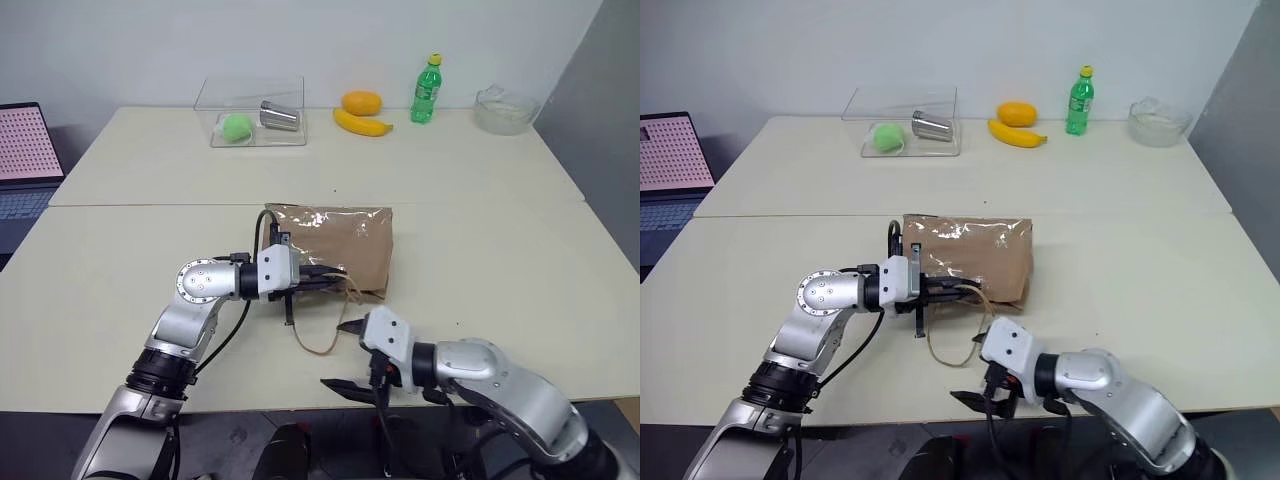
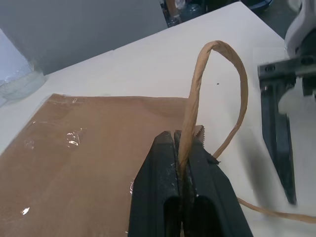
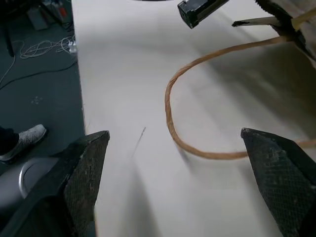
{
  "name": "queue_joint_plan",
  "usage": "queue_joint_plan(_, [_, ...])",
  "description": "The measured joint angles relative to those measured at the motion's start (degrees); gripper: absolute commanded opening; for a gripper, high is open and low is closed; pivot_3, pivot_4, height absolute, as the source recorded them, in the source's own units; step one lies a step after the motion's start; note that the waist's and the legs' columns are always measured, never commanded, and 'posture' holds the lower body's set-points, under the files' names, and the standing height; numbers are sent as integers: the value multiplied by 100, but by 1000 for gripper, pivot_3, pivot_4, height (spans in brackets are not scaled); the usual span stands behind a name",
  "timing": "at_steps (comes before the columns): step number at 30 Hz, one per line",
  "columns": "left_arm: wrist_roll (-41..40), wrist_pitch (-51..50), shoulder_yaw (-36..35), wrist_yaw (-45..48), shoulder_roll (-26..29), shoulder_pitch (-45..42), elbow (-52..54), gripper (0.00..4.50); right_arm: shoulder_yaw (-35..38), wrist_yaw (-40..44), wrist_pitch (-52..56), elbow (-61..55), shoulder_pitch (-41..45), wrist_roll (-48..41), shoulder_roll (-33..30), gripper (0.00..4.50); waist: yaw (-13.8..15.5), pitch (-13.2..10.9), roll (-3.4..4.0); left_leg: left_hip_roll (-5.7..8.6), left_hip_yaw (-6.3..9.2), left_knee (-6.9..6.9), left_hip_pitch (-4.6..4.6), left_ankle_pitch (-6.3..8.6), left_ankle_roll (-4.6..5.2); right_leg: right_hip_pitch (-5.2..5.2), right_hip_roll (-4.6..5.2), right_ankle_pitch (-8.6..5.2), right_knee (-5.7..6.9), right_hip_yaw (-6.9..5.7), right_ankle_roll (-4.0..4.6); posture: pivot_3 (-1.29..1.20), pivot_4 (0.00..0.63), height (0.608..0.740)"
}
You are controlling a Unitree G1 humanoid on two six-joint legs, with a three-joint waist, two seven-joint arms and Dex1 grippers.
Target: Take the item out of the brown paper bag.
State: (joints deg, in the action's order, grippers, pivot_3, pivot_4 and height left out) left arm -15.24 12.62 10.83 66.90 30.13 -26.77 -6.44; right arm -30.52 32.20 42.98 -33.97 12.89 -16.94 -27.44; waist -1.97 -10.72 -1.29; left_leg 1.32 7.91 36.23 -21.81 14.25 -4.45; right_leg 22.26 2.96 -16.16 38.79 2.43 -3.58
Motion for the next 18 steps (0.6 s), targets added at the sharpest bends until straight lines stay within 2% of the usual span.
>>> queue_joint_plan(5, [20, 31, 2, 1, -63, -26, -20, 25, -204, 3, -99, 892, 367, 289, 446, 4500, 0, 0, 0, 1, 1, 0, -1, 0, 0, 1, 0, 0, 1, -1, 1, 0, 150, 740])
queue_joint_plan(10, [41, 40, 2, 1, -108, -30, -29, 0, -286, 7, -275, 1345, 524, 654, 625, 2830, -2, 0, 0, 1, 3, -1, -1, 0, 0, 3, 0, 0, 3, -1, 1, 0, 150, 740])
queue_joint_plan(17, [55, 71, 1, 1, -112, -93, -83, 0, -279, 83, -415, 1422, 524, 882, 589, 184, -2, 0, 0, 1, 2, -1, 0, 0, 0, 3, 1, 0, 4, -1, 1, 0, 150, 740])
queue_joint_plan(18, [55, 69, 1, -3, -116, -126, -86, 0, -280, 123, -443, 1428, 524, 906, 585, 31, -2, 0, 0, 2, 2, -1, 0, 0, 0, 3, 1, 0, 3, -1, 1, 0, 150, 740])
